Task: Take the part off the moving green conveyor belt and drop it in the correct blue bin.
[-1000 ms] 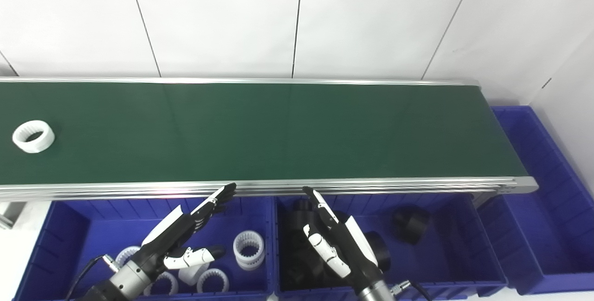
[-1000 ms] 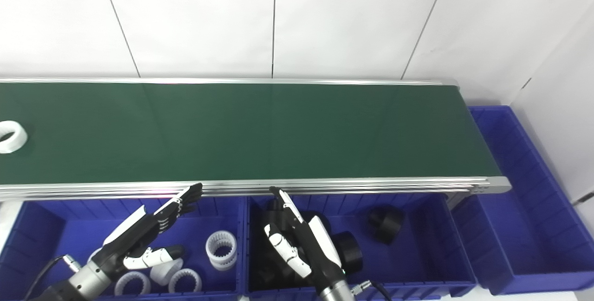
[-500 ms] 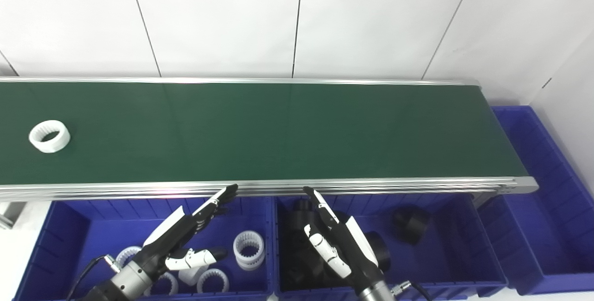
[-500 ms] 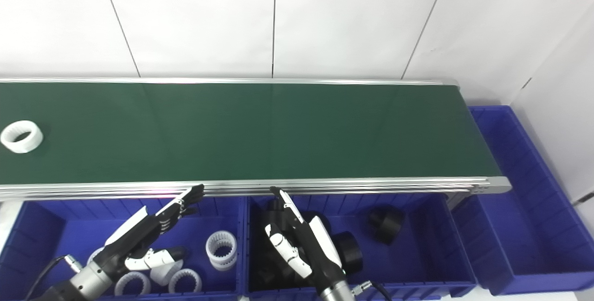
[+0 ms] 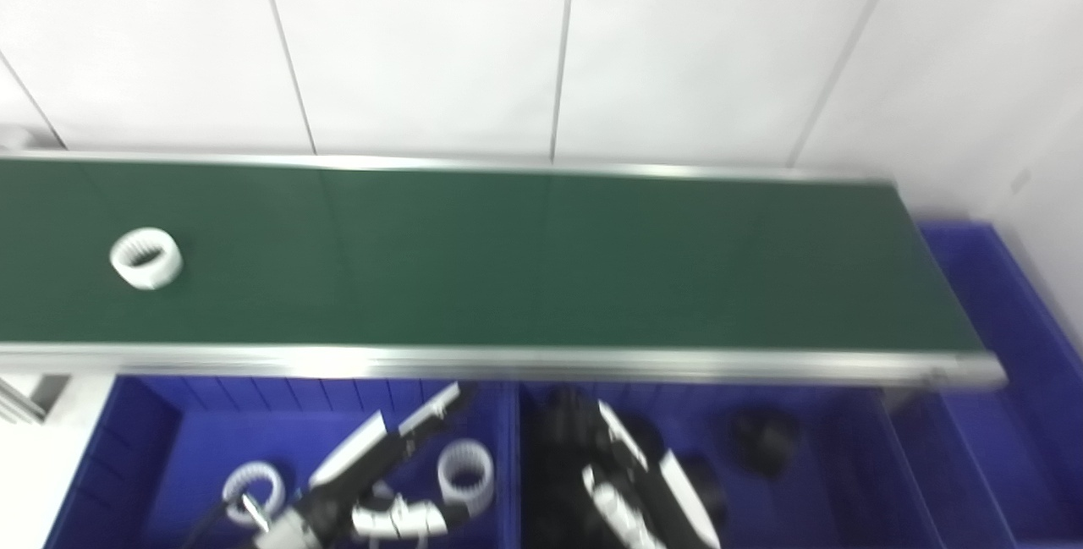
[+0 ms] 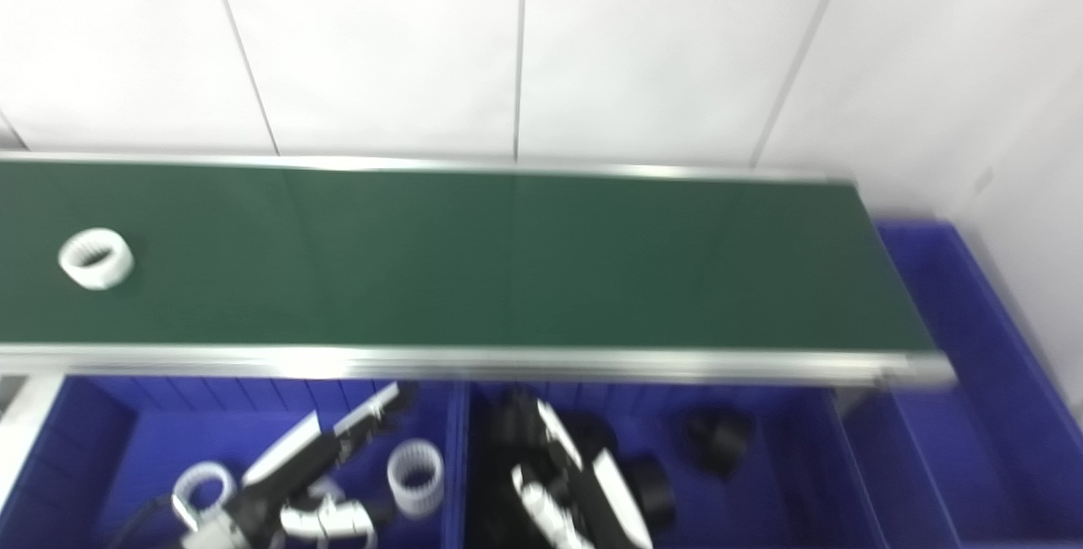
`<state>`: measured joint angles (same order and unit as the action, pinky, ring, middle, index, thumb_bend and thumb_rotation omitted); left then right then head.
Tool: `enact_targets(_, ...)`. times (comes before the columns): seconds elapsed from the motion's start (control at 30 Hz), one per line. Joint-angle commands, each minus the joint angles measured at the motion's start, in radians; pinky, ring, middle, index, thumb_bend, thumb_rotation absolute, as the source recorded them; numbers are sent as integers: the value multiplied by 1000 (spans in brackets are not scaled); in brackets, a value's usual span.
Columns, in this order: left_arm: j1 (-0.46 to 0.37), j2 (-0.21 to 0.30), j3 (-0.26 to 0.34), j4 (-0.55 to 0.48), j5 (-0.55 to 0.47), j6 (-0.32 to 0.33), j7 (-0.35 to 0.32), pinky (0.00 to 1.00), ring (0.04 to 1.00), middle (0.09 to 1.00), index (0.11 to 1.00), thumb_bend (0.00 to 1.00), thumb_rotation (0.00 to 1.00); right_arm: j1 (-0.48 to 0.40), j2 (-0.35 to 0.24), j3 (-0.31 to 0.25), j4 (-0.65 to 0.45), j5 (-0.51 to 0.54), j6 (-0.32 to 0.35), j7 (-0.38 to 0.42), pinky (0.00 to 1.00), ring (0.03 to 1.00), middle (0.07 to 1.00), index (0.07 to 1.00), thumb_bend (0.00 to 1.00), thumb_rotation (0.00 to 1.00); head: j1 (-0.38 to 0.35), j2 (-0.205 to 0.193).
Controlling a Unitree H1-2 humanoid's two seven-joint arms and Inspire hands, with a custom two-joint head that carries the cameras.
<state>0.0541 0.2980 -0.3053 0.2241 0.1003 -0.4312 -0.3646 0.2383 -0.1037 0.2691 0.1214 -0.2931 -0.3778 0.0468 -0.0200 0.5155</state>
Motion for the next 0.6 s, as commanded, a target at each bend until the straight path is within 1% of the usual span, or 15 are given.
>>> enact_targets(0.0,-18,3,-6,-16,3,-39,30,892,955,997,975,487,562,-5,-1,-7,-3,23,-73,-16,937,971,993,972,350,957,5,-9)
enact_targets(0.03,-20,4,-11,-12,6,-39,36,889,953,996,974,492,560,-7,-3,-8,6,23,-81,-19,939,973,994,972,348,960,5,-20)
enact_targets(0.13,-23,6,-21,-5,0,-39,47,879,947,991,969,510,557,-11,-11,0,23,22,-91,-33,935,969,991,966,332,949,4,-26)
enact_targets(0.17,-25,7,-24,-1,1,-39,51,876,945,990,968,514,558,-14,-14,3,30,23,-92,-38,933,967,989,965,331,945,2,-38)
enact_targets(0.23,-26,9,-30,3,9,-39,61,871,943,989,969,516,560,-18,-21,12,42,28,-92,-48,926,961,986,966,337,942,3,-42)
enact_targets(0.4,-30,16,-45,0,18,-39,76,872,944,990,971,520,564,-21,-33,24,49,51,-91,-56,928,960,986,968,356,941,11,-37)
enact_targets(0.5,-32,17,-47,-4,16,-39,81,867,941,990,971,531,574,-24,-42,33,52,41,-91,-71,926,957,984,968,364,957,11,-33)
enact_targets(0.57,-33,17,-45,-9,8,-39,83,861,937,986,965,526,551,-25,-47,37,52,37,-92,-75,929,961,987,969,365,969,10,-31)
